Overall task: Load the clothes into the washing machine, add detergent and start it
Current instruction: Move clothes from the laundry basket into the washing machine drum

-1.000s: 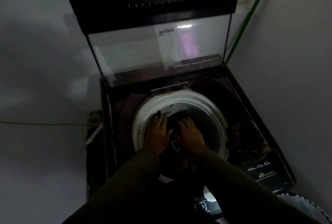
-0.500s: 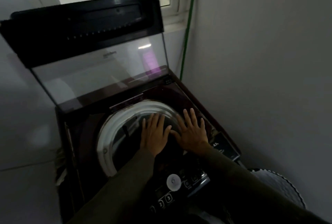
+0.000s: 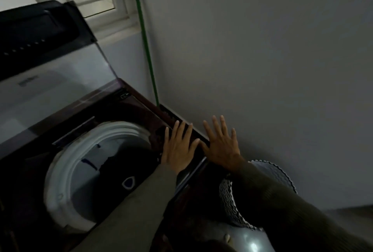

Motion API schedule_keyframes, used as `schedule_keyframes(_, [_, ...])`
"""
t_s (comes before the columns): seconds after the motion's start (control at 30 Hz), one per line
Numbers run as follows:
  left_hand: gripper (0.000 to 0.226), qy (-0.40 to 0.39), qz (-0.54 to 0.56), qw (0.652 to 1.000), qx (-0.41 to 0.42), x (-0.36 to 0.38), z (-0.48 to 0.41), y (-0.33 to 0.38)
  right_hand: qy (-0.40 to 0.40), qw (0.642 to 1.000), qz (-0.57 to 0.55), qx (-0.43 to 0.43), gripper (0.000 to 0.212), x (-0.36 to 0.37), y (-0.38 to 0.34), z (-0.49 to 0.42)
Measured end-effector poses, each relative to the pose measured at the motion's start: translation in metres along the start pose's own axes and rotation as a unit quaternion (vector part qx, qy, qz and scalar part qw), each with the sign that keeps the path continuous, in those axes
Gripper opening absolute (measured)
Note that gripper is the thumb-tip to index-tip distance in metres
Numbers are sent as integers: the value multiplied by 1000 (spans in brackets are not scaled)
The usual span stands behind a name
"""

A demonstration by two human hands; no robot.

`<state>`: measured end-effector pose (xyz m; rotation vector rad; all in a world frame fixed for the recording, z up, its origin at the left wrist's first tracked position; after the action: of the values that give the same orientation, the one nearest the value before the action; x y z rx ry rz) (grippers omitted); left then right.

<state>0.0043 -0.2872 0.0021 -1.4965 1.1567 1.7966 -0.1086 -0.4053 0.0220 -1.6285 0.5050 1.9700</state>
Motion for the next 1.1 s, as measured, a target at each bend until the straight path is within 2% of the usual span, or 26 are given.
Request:
schedule_keyframes(0.17, [70,-33,-18,998,44,28,-10,60,-17,999,-20,47,77,21,65,24])
schedule_keyframes(0.33, [78,-70,-36,993,82,60,-15,121,-47,994,-45,85,77,51,126,55])
schedule_keyframes(0.6, [80,-135,-47,982,120,131,-17,207,-118,980,-104,124,95,112,204,102])
schedule_keyframes(0.8, [82,-180,-59,973,135,175,-16,231,-174,959,-142,171,99,165,232,134])
schedule_keyframes(0.97, [73,-216,-46,966,132,216,-20,238,-214,944,-157,197,98,212,239,144])
schedule_keyframes(1.1, [64,-234,-28,960,153,280,-35,239,-227,930,-177,228,100,259,253,129])
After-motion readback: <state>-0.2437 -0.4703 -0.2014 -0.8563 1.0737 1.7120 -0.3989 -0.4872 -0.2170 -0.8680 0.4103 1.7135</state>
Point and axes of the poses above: each hand's wrist, its own z-axis away from the middle knuckle, its own x-axis out of the palm, y = z × x, the point moved 1 cm from there along -z, towards the middle knuckle, and after that the axes turned 2 degrees about -y, right-handed, at the moved point
